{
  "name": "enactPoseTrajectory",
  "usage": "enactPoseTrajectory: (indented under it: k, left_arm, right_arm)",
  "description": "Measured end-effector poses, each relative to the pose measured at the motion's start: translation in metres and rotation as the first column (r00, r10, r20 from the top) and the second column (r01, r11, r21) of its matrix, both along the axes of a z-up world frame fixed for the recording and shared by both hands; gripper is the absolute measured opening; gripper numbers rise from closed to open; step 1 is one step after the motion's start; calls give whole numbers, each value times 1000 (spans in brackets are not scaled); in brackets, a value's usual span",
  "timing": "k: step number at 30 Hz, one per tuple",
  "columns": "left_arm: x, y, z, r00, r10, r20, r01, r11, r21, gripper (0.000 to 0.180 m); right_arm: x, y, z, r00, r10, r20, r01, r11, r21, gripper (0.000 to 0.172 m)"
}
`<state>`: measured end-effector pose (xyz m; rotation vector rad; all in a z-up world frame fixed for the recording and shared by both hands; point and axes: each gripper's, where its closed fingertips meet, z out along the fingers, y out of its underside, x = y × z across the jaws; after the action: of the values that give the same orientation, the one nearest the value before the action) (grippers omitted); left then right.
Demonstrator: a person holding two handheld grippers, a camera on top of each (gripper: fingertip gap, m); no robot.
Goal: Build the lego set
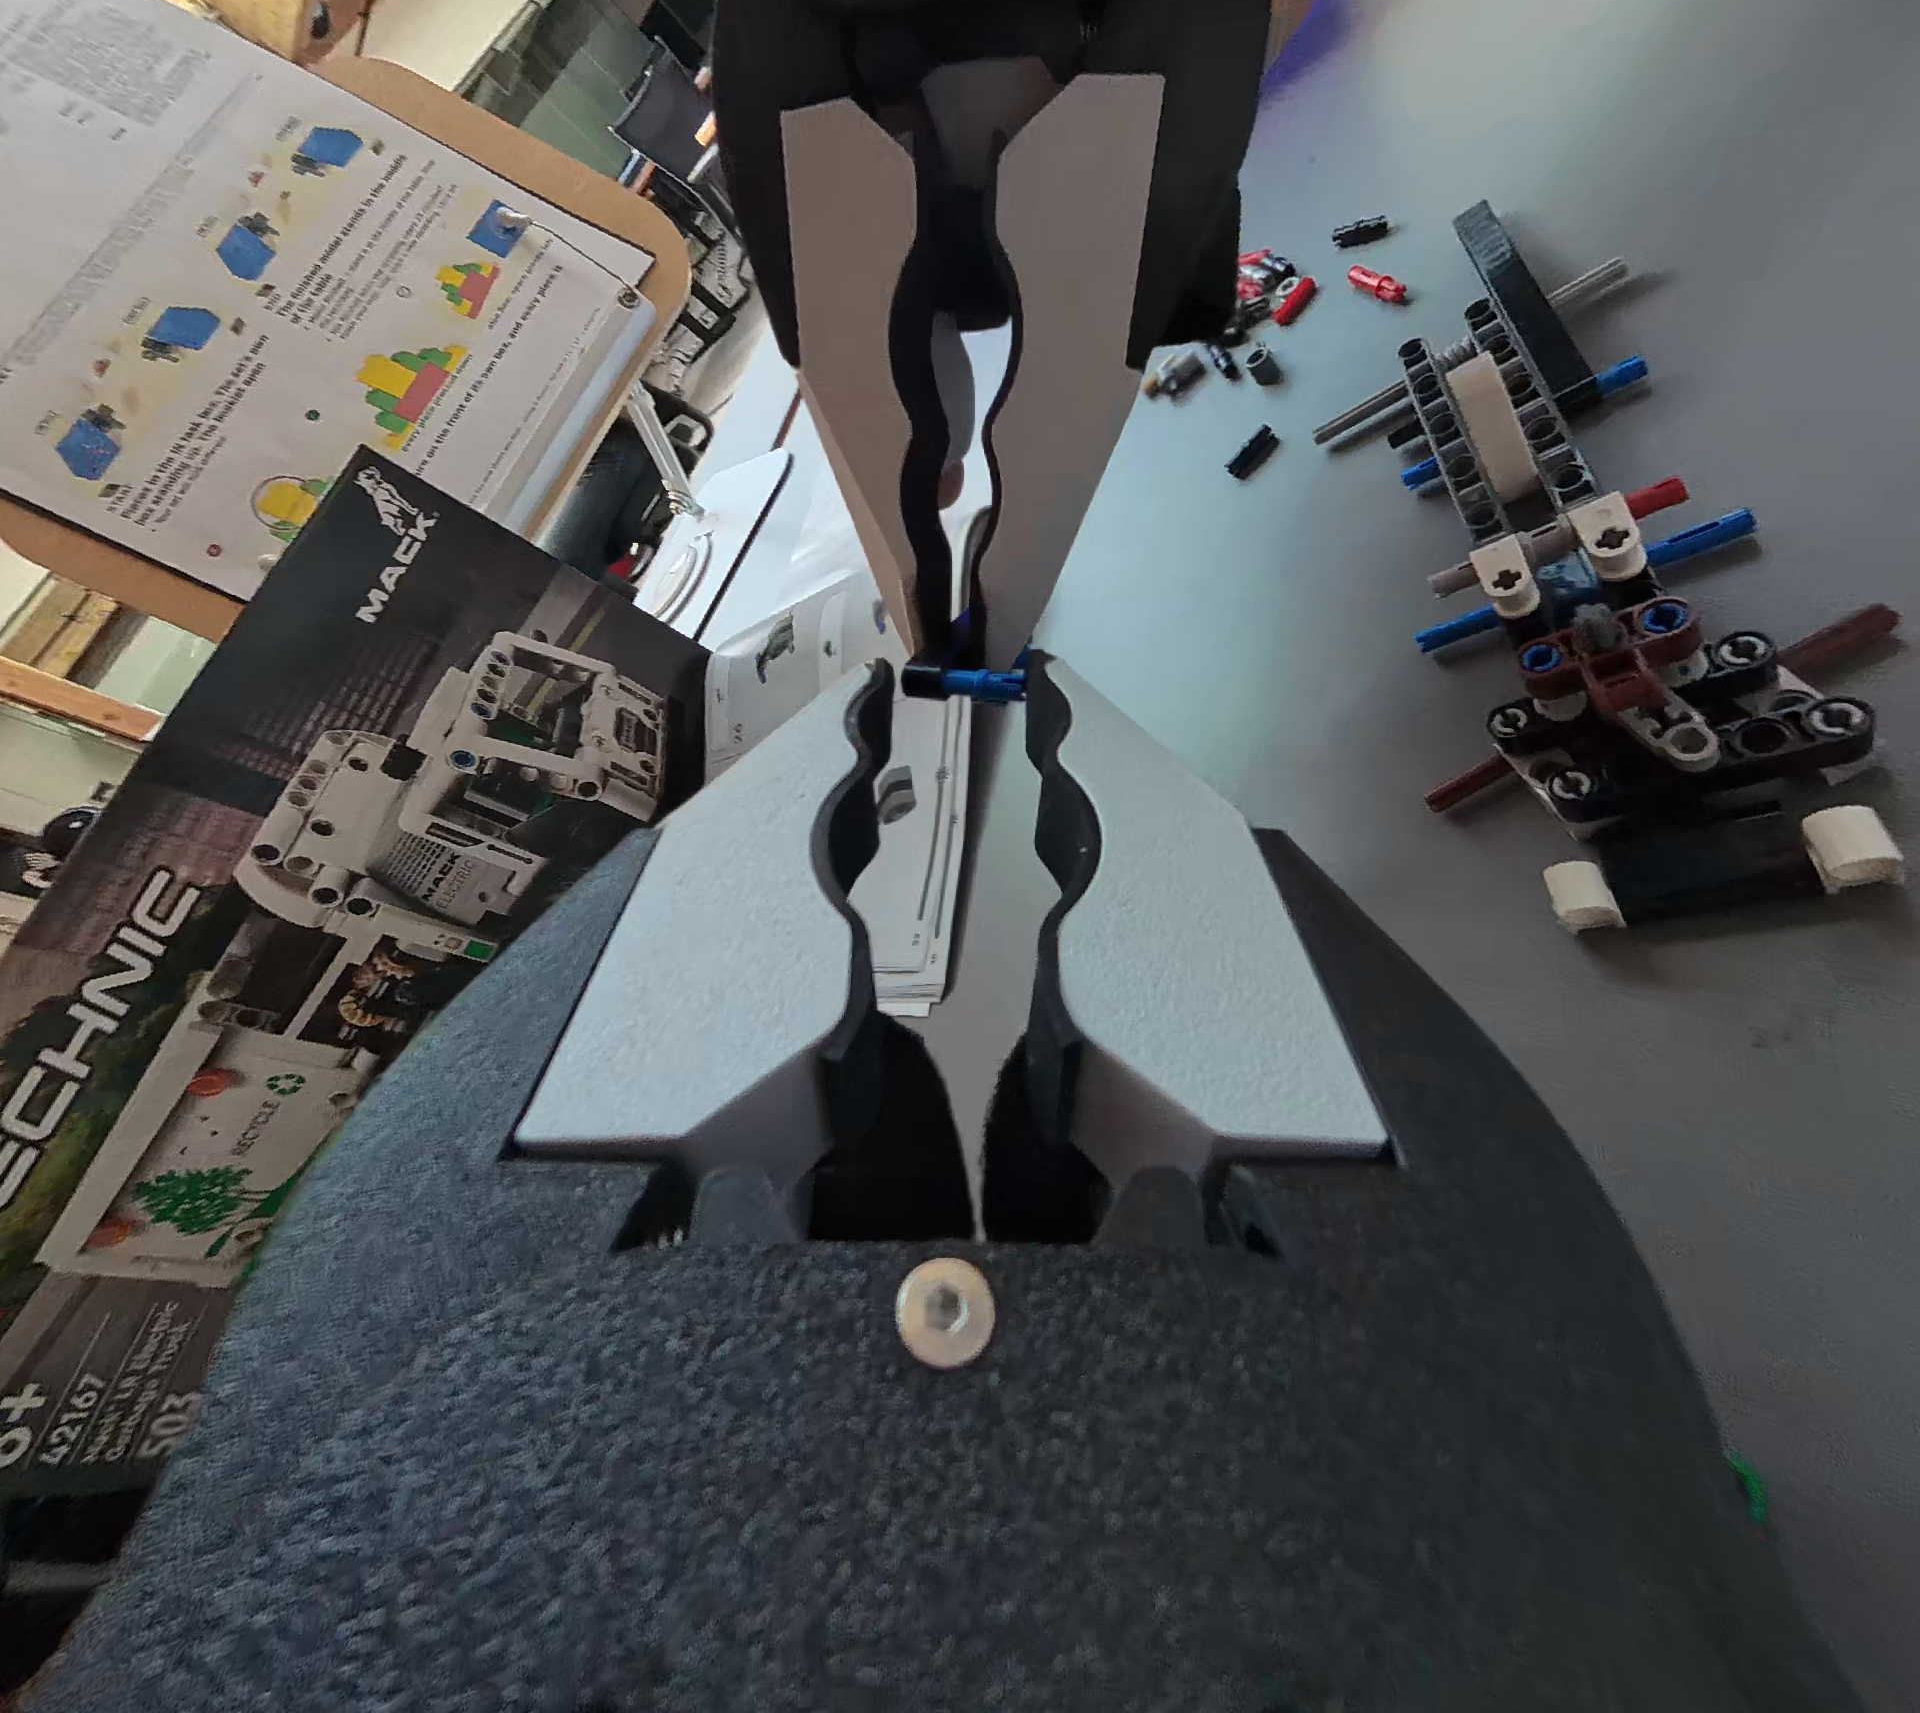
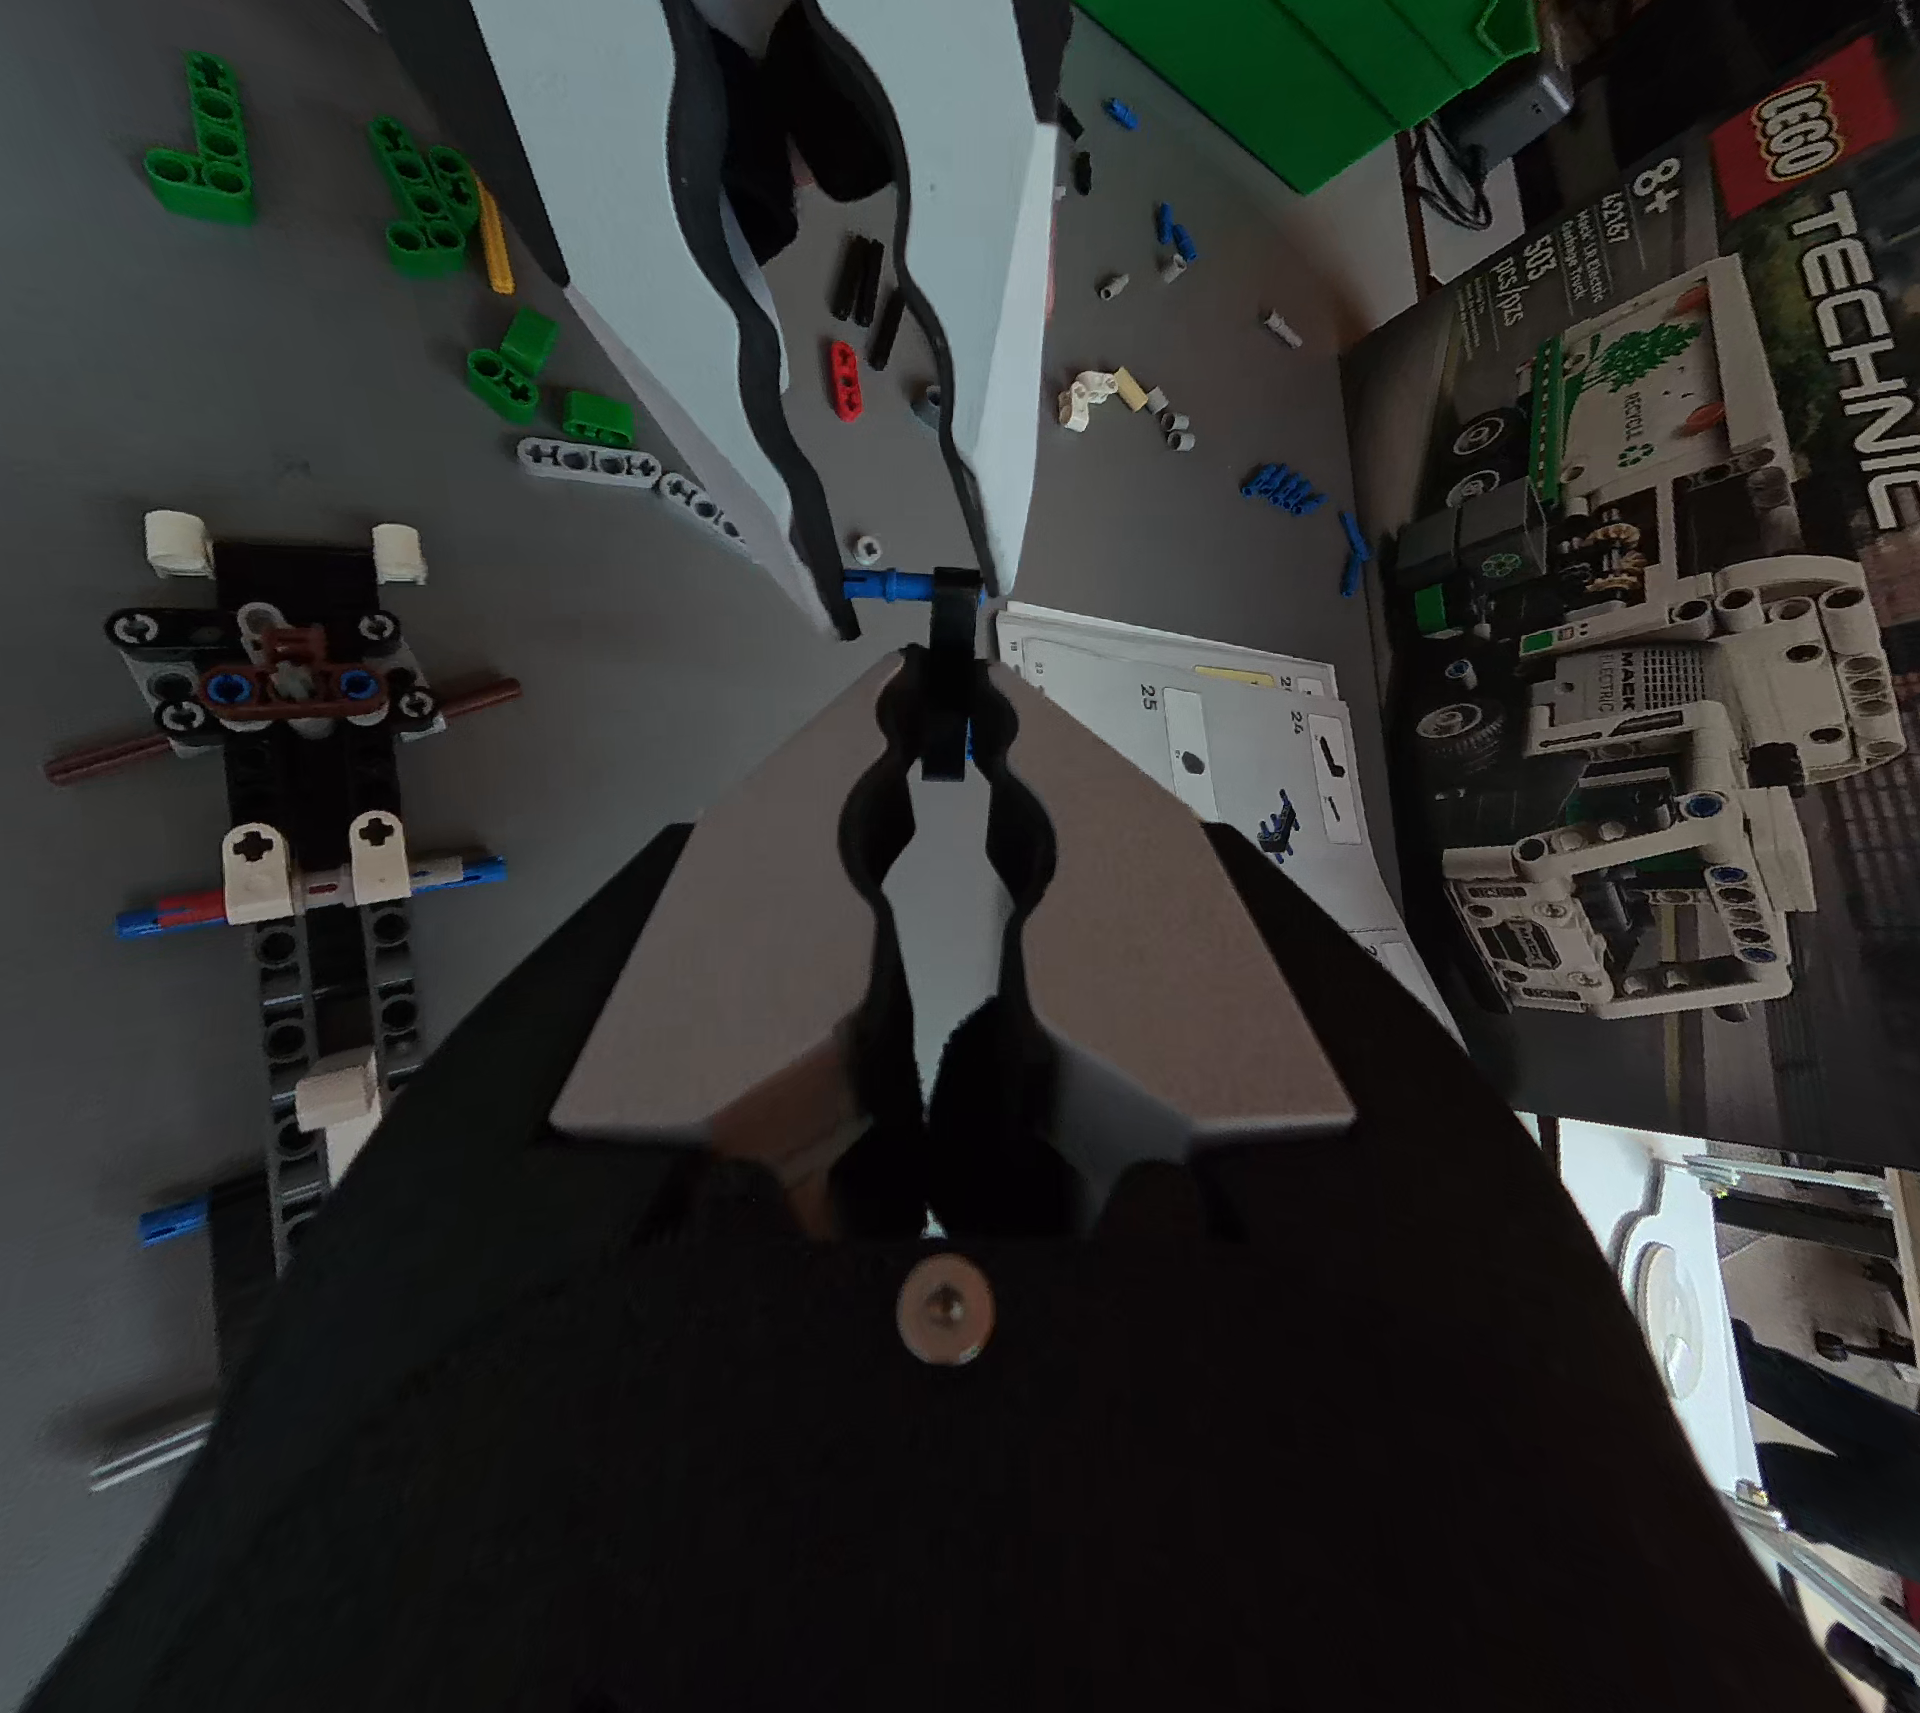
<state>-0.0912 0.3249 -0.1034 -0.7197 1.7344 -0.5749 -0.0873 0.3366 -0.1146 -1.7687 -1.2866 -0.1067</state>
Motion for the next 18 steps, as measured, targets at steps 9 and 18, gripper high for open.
enactPoseTrajectory:
  k: [9,18]
  left_arm:
    - [-1,0,5,1000,21,18,-21,1000,10,21]
    - [-2,0,6,999,31,8,-31,1000,3,20]
  right_arm:
    - [-2,1,4,999,17,-48,-16,1000,18,6]
    - [-4,1,2,997,6,-73,-6,1000,3,7]
